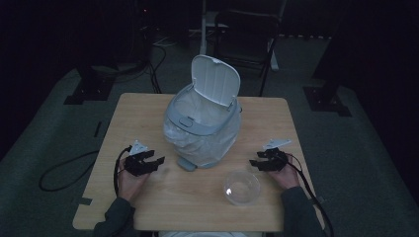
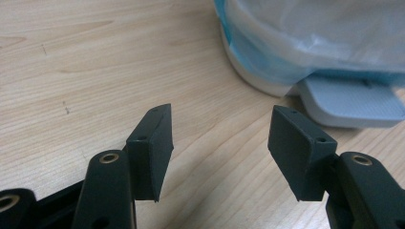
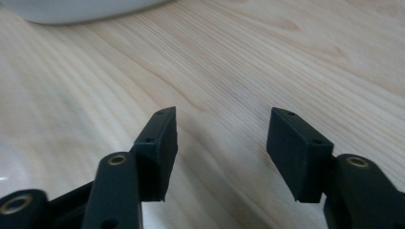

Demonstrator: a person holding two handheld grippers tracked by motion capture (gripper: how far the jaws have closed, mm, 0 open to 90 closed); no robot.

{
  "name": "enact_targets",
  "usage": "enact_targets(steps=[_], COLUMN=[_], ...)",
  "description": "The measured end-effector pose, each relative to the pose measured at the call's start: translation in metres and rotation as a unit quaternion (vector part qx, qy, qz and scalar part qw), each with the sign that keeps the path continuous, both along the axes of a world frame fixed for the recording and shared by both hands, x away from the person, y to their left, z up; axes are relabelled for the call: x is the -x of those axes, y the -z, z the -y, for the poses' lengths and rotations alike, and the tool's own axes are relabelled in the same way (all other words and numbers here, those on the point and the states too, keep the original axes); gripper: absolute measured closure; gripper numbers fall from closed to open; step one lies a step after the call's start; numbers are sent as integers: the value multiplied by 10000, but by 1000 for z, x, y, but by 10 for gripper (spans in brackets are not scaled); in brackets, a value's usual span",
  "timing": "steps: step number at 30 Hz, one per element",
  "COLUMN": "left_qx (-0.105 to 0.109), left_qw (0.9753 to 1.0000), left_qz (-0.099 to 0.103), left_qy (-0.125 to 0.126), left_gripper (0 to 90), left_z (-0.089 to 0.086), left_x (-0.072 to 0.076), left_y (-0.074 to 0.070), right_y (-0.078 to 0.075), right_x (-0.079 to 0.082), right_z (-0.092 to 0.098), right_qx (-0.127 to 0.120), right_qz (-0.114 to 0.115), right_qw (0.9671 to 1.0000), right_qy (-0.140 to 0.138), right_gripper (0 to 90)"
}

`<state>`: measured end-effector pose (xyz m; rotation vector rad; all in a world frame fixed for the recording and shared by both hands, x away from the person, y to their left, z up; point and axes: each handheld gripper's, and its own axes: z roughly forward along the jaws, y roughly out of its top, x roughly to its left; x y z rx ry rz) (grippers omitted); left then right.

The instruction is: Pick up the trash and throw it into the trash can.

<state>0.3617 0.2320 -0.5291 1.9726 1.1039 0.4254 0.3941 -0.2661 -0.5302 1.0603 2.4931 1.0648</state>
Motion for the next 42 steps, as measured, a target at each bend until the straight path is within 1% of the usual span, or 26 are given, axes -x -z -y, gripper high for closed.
enact_targets(steps=[3, 4, 7, 9, 11, 12, 16, 19, 22, 23, 24, 25, 29, 31, 32, 33, 34, 35, 36, 37, 38, 39, 40, 42], left_qx=[-126, -126, -159, -189, -219, -227, -260, -259, -275, -275, -284, -287, -289, -301, -313, -320, -327, -331, -339, -351, -349, -355, -360, -359], left_qw=[9999, 9999, 9999, 9998, 9998, 9997, 9996, 9996, 9996, 9996, 9996, 9995, 9995, 9995, 9995, 9994, 9994, 9994, 9994, 9993, 9993, 9993, 9993, 9993], left_qz=[-13, -13, -12, -9, -31, -31, -41, -66, -79, -79, -77, -76, -74, -79, -83, -85, -85, -85, -82, -78, -73, -72, -75, -76], left_qy=[-5, -5, -23, -8, 29, 30, 44, 66, 64, 64, 56, 53, 59, 70, 72, 68, 69, 69, 73, 67, 69, 69, 70, 74], left_gripper=[421, 421, 421, 421, 421, 421, 421, 421, 420, 420, 420, 420, 420, 420, 421, 421, 421, 421, 421, 421, 421, 421, 421, 421], left_z=[1, 1, 1, 1, 2, 2, 3, 3, 3, 3, 3, 3, 3, 3, 3, 3, 3, 3, 3, 4, 4, 4, 4, 4], left_x=[-1, -1, -1, -1, -2, -2, -2, -2, -2, -2, -2, -2, -2, -2, -2, -2, -2, -2, -2, -2, -2, -2, -2, -2], left_y=[3, 3, 4, 5, 5, 6, 6, 7, 7, 7, 7, 7, 7, 7, 7, 7, 7, 7, 7, 8, 8, 8, 8, 8], right_y=[-10, -10, -21, -28, -30, -36, -49, -56, -61, -61, -63, -64, -64, -61, -59, -57, -52, -48, -43, -39, -36, -33, -30, -27], right_x=[3, 3, 8, 11, 12, 14, 20, 25, 29, 29, 31, 33, 34, 34, 33, 32, 29, 26, 22, 17, 13, 9, 8, 6], right_z=[-2, -2, -5, -8, -9, -12, -17, -21, -27, -27, -29, -33, -36, -37, -38, -38, -39, -39, -38, -34, -30, -27, -24, -17], right_qx=[-137, -137, -159, -250, -291, -413, -654, -710, -731, -731, -735, -780, -889, -929, -909, -874, -781, -631, -444, -488, -416, -291, -240, -372], right_qz=[38, 38, 112, 121, 136, 166, 290, 378, 429, 429, 425, 402, 320, 188, 128, 64, -9, -58, -182, -248, -271, -302, -325, -390], right_qw=[9998, 9998, 9996, 9991, 9989, 9979, 9952, 9932, 9904, 9904, 9894, 9869, 9824, 9794, 9790, 9794, 9811, 9849, 9898, 9928, 9956, 9976, 9984, 9983], right_qy=[-108, -108, -216, -319, -356, -471, -674, -844, -1091, -1091, -1176, -1353, -1613, -1781, -1819, -1821, -1769, -1609, -1342, -1061, -798, -550, -385, -238], right_gripper=[462, 462, 464, 458, 452, 434, 414, 401, 391, 391, 389, 386, 382, 382, 382, 384, 402, 430, 423, 480, 483, 483, 485, 486])
